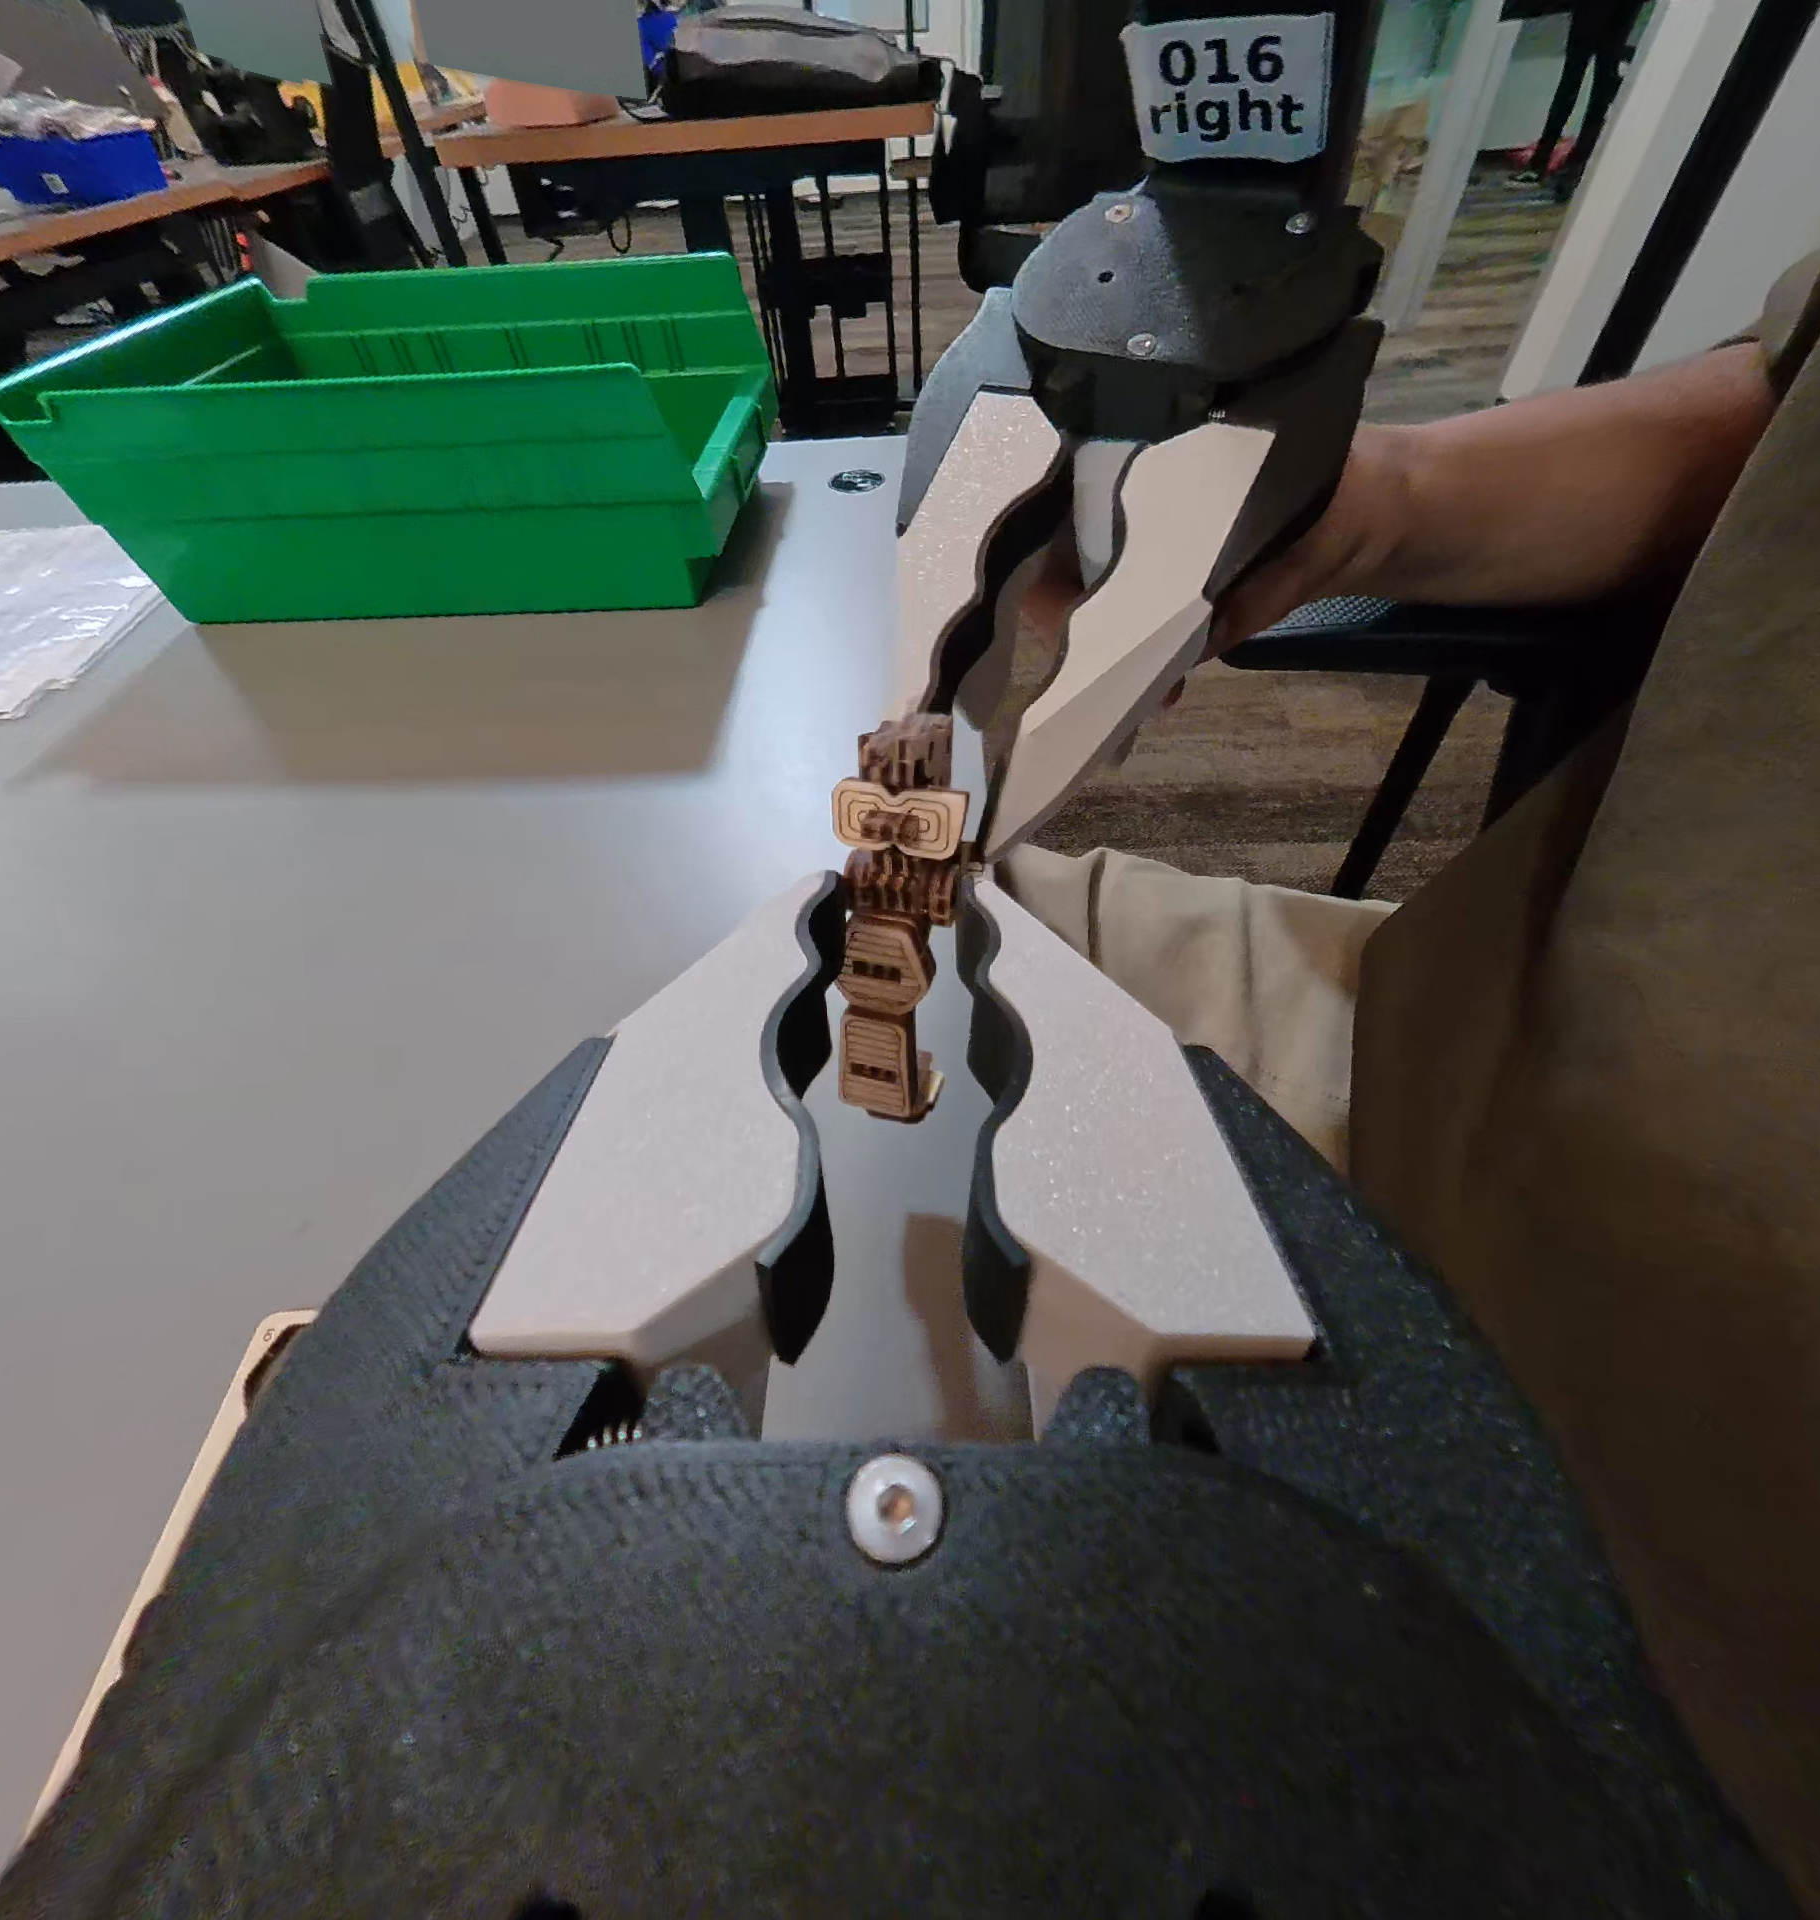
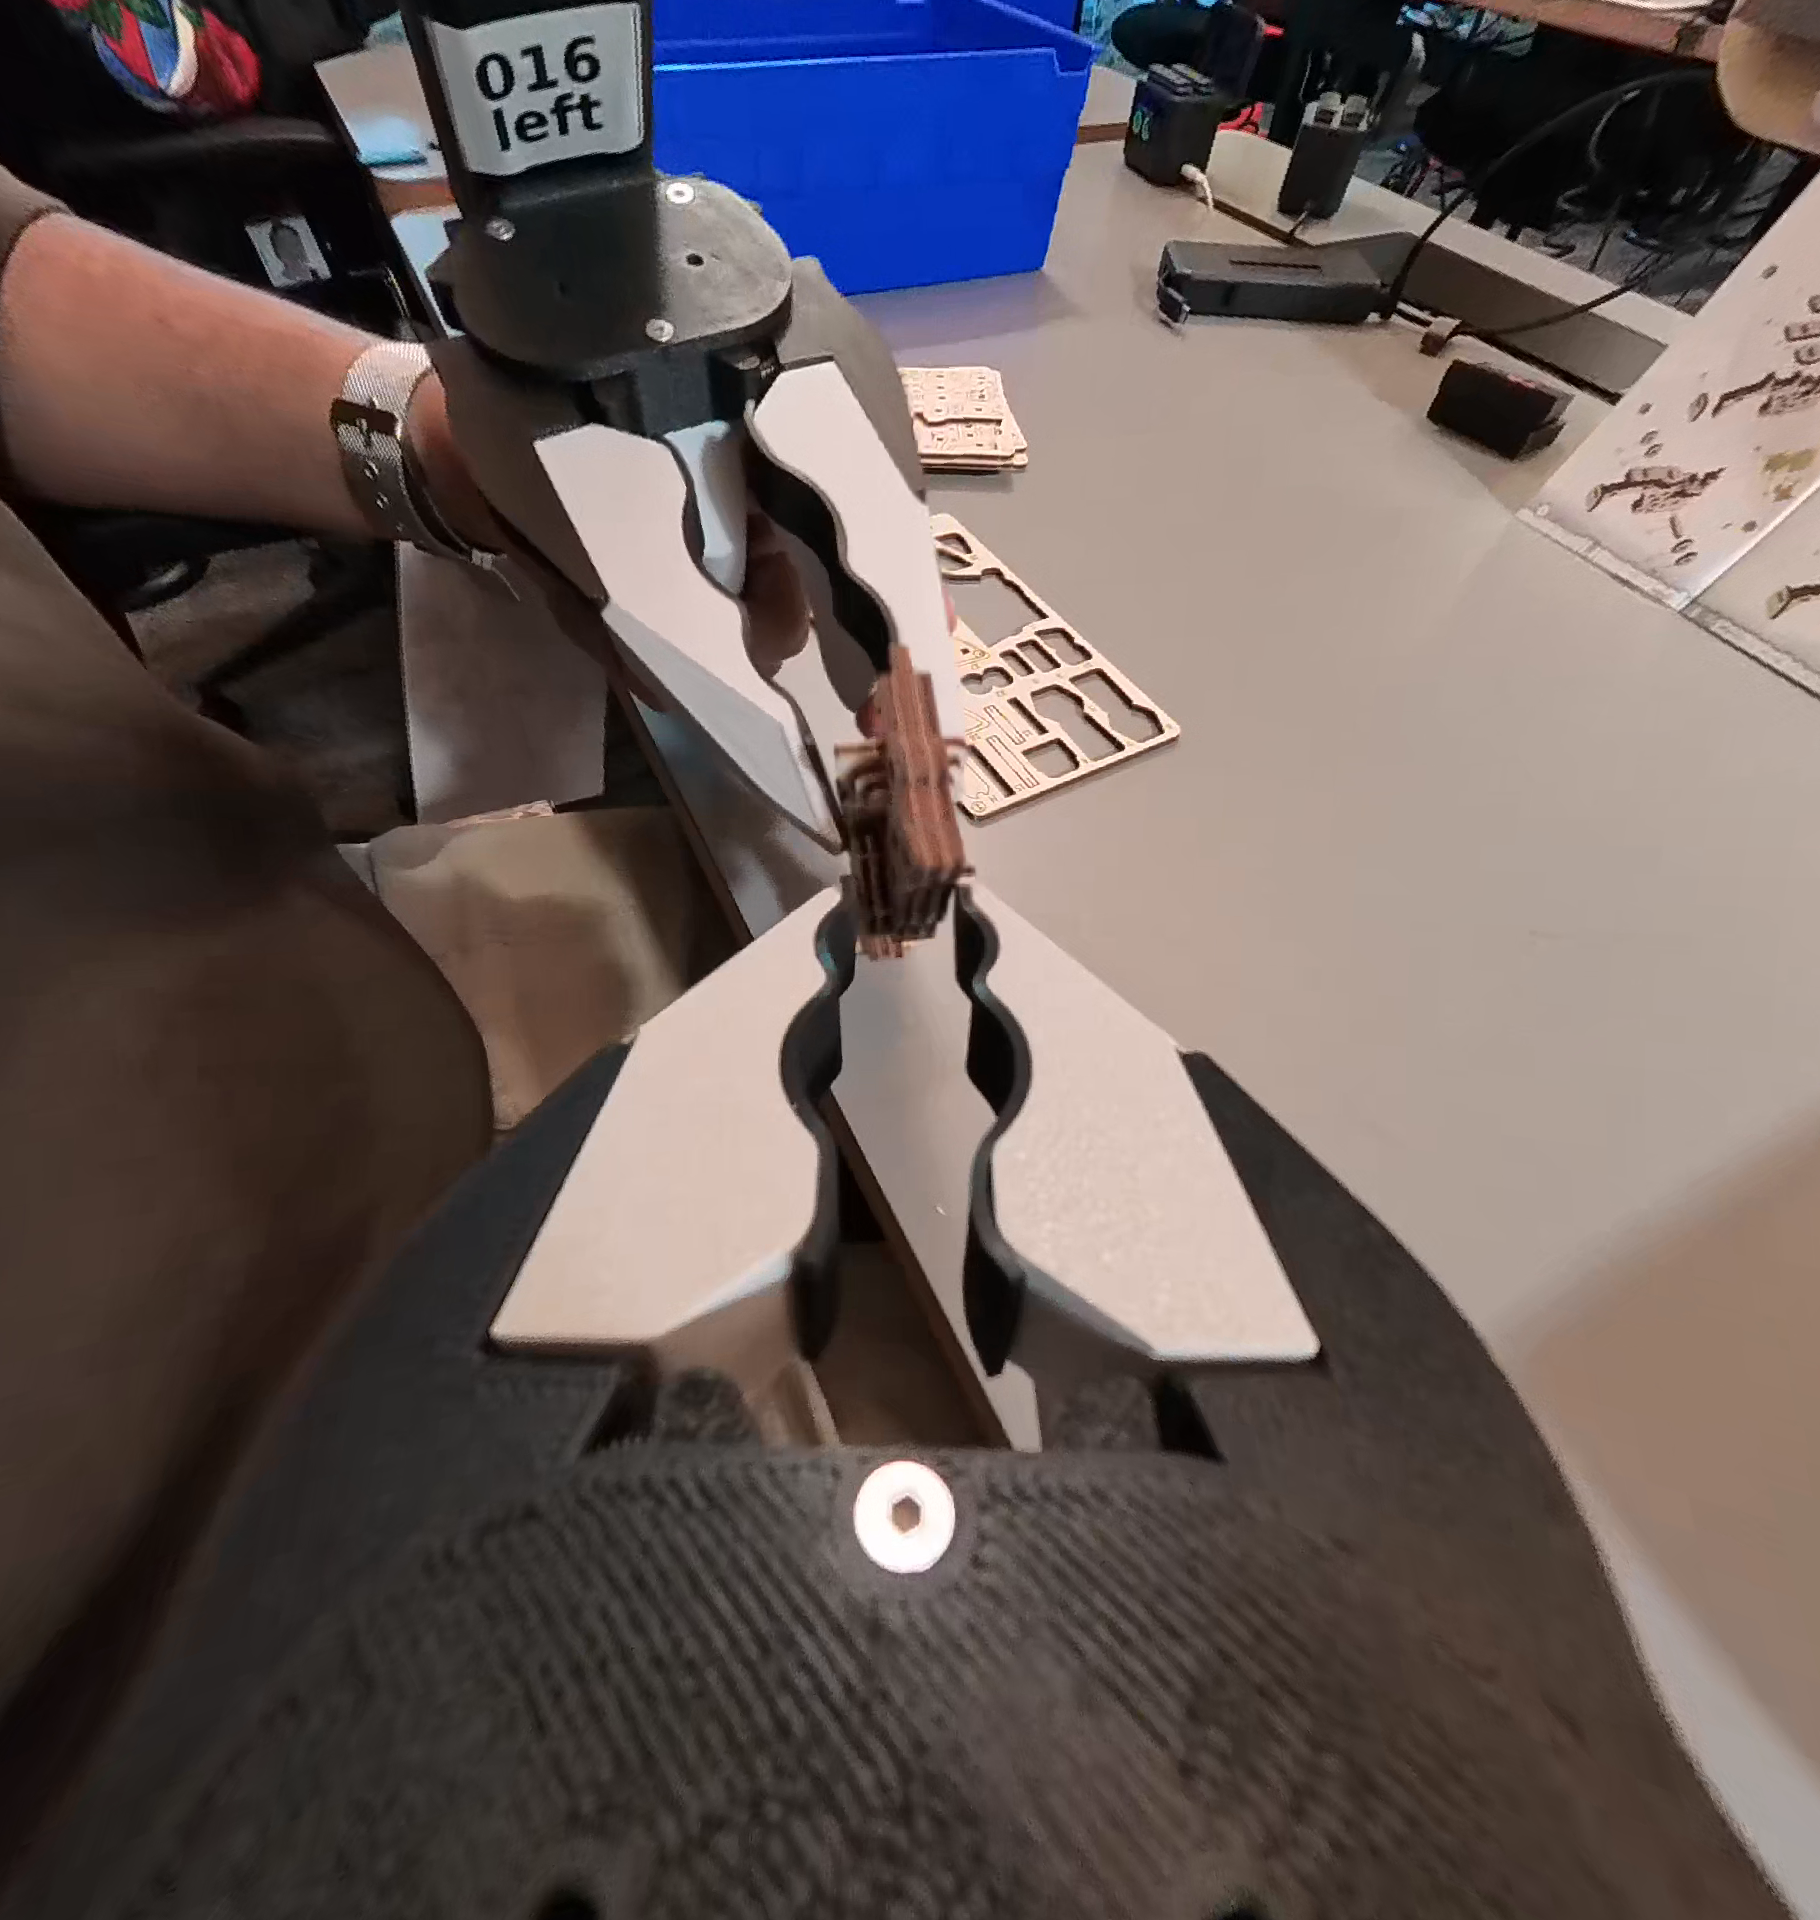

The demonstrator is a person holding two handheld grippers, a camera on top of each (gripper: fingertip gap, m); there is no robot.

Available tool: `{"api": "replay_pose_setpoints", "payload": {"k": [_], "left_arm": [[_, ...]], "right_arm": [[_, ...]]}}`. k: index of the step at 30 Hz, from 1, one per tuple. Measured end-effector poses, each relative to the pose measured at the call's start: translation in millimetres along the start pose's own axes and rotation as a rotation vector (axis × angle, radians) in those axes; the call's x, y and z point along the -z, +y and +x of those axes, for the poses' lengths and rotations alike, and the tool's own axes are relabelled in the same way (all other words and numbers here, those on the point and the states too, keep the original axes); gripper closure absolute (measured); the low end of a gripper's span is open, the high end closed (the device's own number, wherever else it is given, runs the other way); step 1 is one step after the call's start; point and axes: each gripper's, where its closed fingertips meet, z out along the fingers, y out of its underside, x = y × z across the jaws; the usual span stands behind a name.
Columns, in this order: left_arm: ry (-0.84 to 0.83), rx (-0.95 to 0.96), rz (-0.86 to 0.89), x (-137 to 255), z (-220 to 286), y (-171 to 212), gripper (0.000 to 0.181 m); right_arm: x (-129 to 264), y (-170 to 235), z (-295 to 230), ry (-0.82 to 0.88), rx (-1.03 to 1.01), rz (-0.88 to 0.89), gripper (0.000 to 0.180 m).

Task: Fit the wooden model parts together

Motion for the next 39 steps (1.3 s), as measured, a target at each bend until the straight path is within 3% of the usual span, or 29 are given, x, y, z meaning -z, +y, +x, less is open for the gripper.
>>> {"api": "replay_pose_setpoints", "payload": {"k": [12, 16, 21, 39], "left_arm": [[0.065, 0.071, 0.007, 0.2, 6.4, 3.0, 0.162], [0.09, 0.111, 0.028, -0.2, 8.8, -0.8, 0.148], [0.089, 0.165, 0.029, 1.3, 4.2, 0.2, 0.143], [0.174, 0.258, 0.071, 13.3, 3.2, -4.6, 0.168]], "right_arm": [[-0.5, 1.9, -6.1, -0.096, -0.096, 0.024, 0.166], [4.6, -5.6, -4.2, -0.13, -0.161, 0.084, 0.166], [12.3, -13.7, 1.1, -0.147, -0.21, 0.15, 0.166], [19.3, -22.5, 1.3, -0.202, -0.27, 0.226, 0.165]]}}
